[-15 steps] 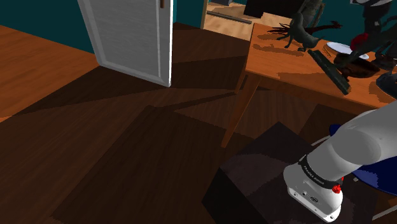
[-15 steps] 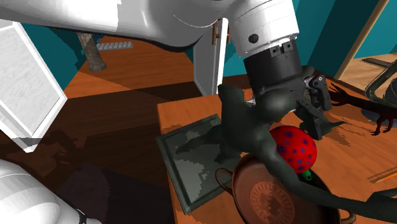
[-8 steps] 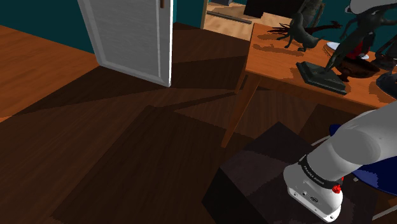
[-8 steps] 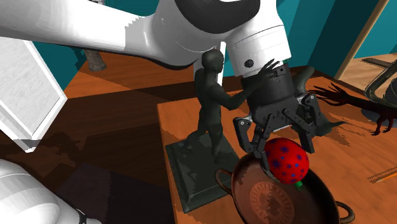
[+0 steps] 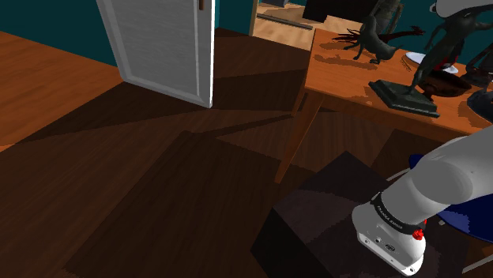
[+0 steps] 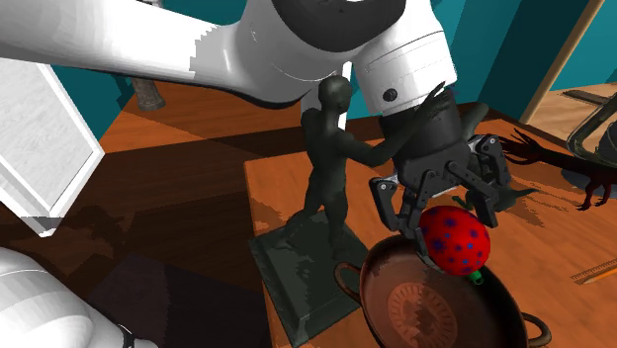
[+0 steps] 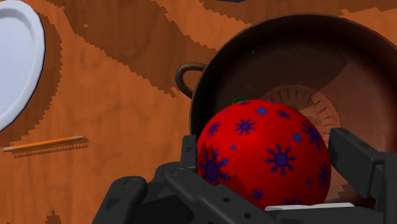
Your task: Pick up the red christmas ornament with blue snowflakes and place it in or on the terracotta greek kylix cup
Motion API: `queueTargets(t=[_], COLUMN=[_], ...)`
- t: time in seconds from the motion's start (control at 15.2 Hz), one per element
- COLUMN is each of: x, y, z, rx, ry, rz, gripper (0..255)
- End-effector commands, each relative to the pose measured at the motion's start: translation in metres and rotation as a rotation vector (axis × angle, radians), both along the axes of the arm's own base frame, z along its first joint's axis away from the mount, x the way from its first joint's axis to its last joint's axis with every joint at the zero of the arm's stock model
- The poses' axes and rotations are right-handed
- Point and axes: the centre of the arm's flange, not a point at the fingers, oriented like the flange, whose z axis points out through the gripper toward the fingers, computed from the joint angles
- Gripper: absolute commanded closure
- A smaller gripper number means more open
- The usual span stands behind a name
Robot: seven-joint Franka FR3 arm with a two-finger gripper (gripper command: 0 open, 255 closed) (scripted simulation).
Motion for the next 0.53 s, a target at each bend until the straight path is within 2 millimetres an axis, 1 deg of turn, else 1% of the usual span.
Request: queueTargets(t=[0.0,0.13,0.2,0.26,0.33,0.4,0.46], x=[-0.006,-0.006,-0.012,-0.009,-0.011,-0.010,-0.015], y=[0.002,0.002,0.005,0.002,-0.002,0.000,-0.009], z=[-0.036,-0.036,-0.040,-0.039,-0.030,-0.030,-0.028], rx=[0.048,0.048,0.048,0.048,0.048,0.048,0.047], ry=[0.056,0.056,0.056,0.055,0.056,0.056,0.056], rz=[-0.008,-0.008,-0.008,-0.008,-0.008,-0.008,-0.008], gripper=[255,255,0,0,0,0,0])
